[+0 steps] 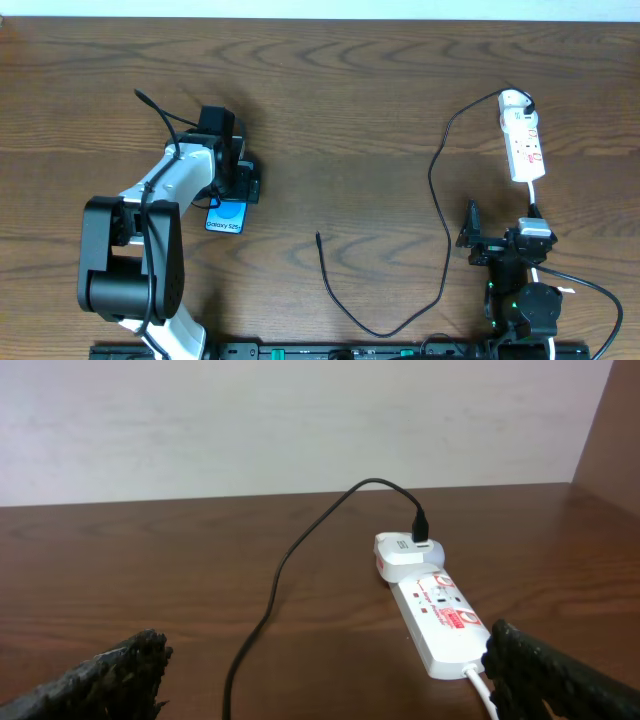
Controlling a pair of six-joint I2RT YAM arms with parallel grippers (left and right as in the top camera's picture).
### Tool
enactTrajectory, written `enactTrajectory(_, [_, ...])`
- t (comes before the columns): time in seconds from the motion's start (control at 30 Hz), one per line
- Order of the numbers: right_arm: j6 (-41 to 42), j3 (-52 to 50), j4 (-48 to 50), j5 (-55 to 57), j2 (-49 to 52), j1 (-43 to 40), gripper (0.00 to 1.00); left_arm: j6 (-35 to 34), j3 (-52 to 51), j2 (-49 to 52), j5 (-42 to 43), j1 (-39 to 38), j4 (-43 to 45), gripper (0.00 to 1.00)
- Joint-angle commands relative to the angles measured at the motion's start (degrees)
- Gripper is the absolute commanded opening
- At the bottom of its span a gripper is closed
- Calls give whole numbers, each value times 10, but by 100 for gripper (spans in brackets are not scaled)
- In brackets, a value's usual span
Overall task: Plug charger to phone and switch on socket
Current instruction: 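Close the left gripper on the phone's top end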
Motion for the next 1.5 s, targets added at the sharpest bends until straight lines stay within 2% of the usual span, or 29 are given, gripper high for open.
enactTrajectory(0.0, [7,-1,-1,7,-3,4,99,10,-31,23,-31,2,-6,94])
enactTrajectory(0.4, [7,-1,-1,7,-3,4,99,10,-31,23,-31,2,-6,93])
enactTrajectory(0.6, [8,-1,-1,7,-3,4,99,10,-31,23,-31,2,-6,87])
enactTrajectory(0.93, [7,-1,-1,7,-3,4,99,10,-31,23,-31,2,-6,81])
enactTrajectory(1.47, [7,-1,-1,7,-3,4,99,10,-31,23,-31,2,-4,79])
